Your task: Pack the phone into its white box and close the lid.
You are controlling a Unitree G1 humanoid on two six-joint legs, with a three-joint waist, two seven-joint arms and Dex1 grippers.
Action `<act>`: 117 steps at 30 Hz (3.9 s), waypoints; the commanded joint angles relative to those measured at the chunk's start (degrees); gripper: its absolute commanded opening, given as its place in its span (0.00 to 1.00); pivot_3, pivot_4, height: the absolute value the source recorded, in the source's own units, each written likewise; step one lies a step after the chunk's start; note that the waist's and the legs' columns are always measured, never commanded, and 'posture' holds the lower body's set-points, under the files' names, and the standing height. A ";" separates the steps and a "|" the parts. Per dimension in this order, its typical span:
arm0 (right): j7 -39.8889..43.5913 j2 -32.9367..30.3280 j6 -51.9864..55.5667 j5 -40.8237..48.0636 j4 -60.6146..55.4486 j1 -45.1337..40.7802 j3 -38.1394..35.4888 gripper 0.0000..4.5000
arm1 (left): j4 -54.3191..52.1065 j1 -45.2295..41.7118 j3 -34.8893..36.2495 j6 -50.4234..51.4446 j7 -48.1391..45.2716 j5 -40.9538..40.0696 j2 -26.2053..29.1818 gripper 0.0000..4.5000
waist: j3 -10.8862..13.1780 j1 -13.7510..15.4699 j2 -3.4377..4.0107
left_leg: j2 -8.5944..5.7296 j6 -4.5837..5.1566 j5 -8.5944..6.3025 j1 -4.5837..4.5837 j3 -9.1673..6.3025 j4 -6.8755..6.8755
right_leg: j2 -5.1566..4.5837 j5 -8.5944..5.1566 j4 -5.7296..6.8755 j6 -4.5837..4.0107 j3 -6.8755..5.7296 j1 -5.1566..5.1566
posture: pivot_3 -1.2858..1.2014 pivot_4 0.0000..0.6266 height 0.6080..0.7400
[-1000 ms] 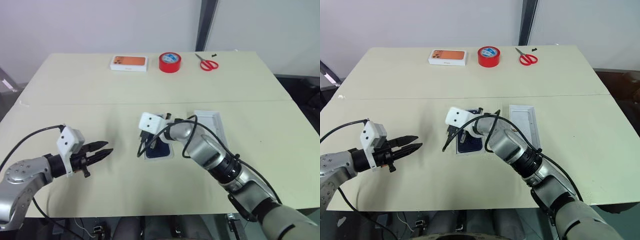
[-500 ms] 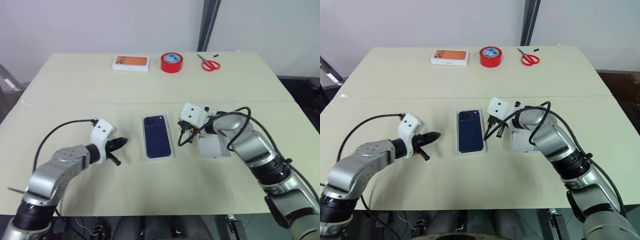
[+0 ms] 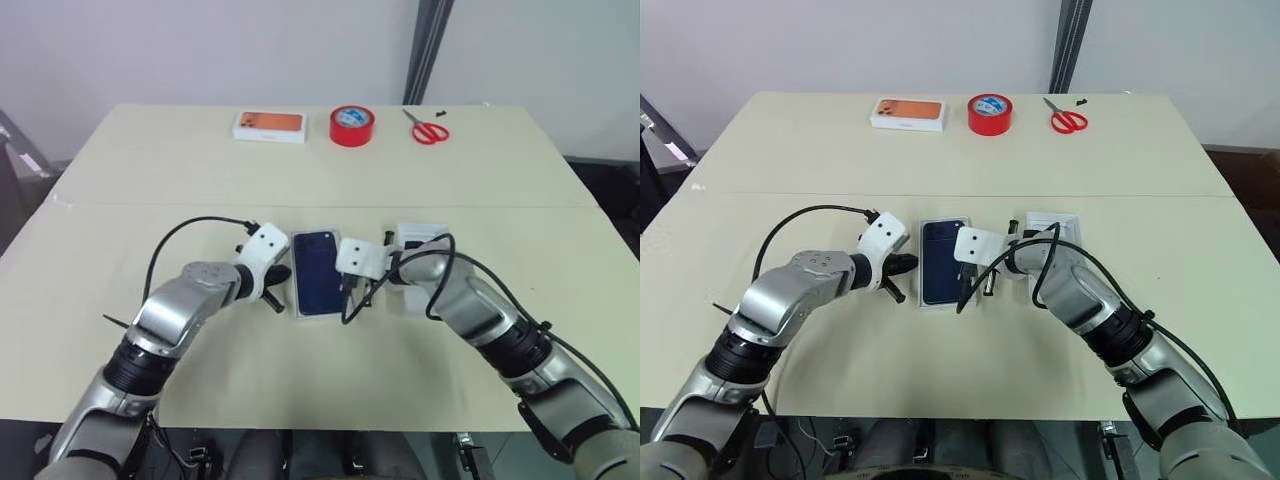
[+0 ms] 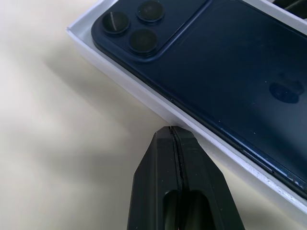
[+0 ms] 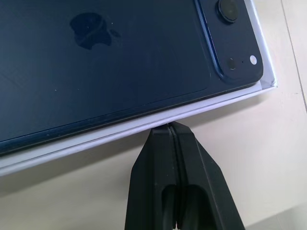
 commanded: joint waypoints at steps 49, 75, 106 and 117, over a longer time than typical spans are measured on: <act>-18.09 4.47 56.84 22.88 -14.46 2.39 -30.95 0.01 | -5.11 17.56 13.66 -44.14 -24.04 -2.33 4.42 0.00 | -0.02 -0.57 0.04 | 0.12 0.05 -0.02 0.03 0.03 -0.03 | 0.07 0.00 -0.04 0.00 0.04 0.04 | 0.52 0.24 0.95; -103.37 36.88 27.14 126.43 -1.87 11.59 -39.73 0.01 | 5.76 12.11 20.02 -45.12 -12.72 1.55 1.35 0.00 | -0.06 -2.32 -0.03 | 0.09 0.12 -0.03 -0.03 0.12 0.06 | 0.00 0.00 0.13 0.02 -0.01 -0.01 | 0.52 0.24 0.95; -20.91 -21.77 10.97 39.08 -15.20 -1.32 -4.64 0.01 | -0.53 5.42 15.93 -7.41 -2.78 -0.98 -4.27 0.00 | -0.02 -1.89 0.06 | 0.18 0.16 -0.05 0.02 0.11 0.02 | 0.19 0.00 0.08 0.03 0.06 -0.01 | 0.52 0.24 0.95; -13.03 -18.11 10.44 30.06 -16.67 1.95 -5.56 0.01 | -0.36 0.29 4.82 0.35 -5.89 -2.06 -6.61 0.00 | -0.01 -0.26 0.04 | 0.13 0.14 -0.05 -0.01 0.11 0.04 | 0.12 -0.01 -0.01 0.04 0.06 -0.01 | 0.52 0.24 0.95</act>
